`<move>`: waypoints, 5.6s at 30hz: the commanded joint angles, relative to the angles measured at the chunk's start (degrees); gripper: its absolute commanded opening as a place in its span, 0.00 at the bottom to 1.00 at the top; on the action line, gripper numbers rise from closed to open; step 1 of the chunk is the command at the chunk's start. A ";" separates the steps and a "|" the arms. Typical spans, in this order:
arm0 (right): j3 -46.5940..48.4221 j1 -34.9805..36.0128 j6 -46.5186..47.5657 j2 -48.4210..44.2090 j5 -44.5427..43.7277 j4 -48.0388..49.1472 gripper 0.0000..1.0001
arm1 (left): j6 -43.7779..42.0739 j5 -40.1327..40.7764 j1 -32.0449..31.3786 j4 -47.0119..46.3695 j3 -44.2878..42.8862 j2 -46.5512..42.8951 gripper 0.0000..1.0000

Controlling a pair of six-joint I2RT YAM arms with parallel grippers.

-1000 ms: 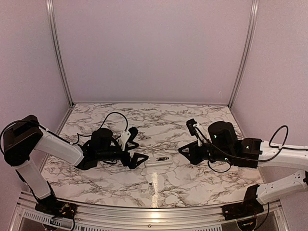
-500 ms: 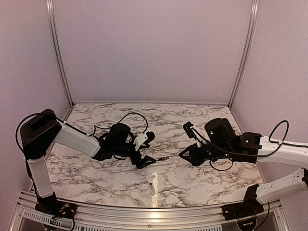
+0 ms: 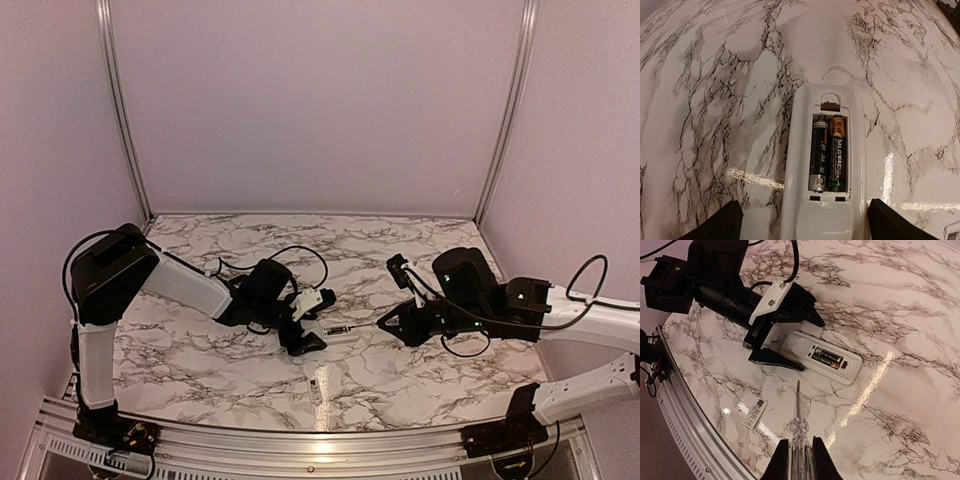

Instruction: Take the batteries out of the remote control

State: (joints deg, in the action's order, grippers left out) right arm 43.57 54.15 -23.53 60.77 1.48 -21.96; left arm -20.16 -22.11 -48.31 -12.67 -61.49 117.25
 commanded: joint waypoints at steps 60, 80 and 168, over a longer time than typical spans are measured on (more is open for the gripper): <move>-1.67 -0.33 4.71 -2.19 5.65 3.69 0.00 | -5.64 28.10 -14.00 -13.92 14.44 -14.24 0.00; 3.91 -0.27 7.40 1.26 5.11 0.76 0.00 | -1.60 31.33 -16.02 -27.85 22.63 -17.46 0.00; 8.82 4.31 -14.33 13.38 -6.35 4.01 0.00 | 3.80 42.78 -19.01 -23.20 16.87 -14.33 0.00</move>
State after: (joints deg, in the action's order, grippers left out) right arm 52.58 58.13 -37.10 73.67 -4.14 -18.87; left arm -16.88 21.04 -67.02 -33.26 -43.33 102.10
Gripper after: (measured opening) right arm 0.121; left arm 0.515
